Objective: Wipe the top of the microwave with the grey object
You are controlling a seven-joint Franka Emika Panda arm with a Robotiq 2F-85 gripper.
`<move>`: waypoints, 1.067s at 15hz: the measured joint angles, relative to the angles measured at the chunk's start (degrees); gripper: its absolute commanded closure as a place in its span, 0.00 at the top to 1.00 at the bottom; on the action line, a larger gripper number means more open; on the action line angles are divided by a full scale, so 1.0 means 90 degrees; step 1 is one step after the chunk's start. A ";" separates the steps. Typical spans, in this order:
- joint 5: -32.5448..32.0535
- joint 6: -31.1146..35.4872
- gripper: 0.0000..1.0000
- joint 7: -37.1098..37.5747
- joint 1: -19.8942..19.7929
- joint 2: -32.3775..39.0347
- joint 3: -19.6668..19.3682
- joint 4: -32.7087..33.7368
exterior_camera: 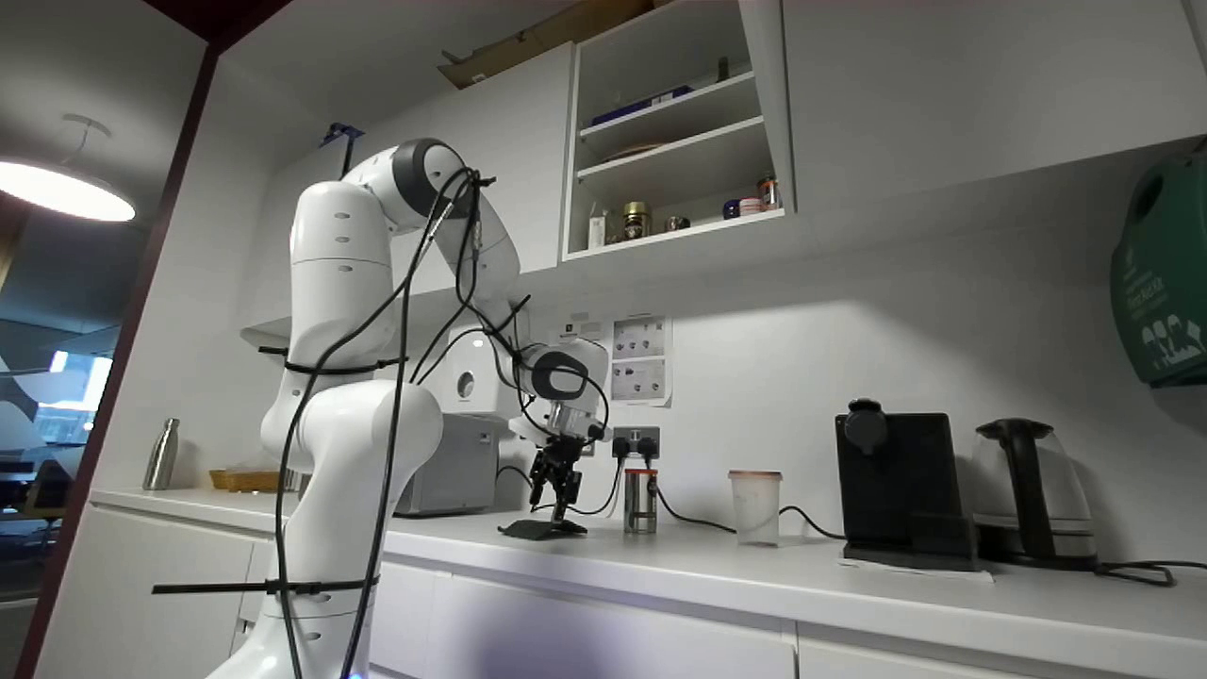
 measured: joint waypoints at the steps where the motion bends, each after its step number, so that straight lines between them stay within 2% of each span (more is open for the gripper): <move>1: 0.0000 0.0000 1.00 -0.0002 -0.0002 0.0000 -0.0008 -0.0008; 11: 0.0069 0.0016 1.00 -0.0281 0.0020 0.0035 -0.0074 -0.0184; 12: 0.0153 0.0046 0.94 -0.0363 0.0045 0.0037 -0.0065 -0.0184; 13: 0.0277 0.0107 0.74 -0.0454 0.0090 0.0039 -0.0057 -0.0184; 16: 0.0783 0.0393 0.52 -0.0838 0.0287 0.0045 -0.0017 -0.0184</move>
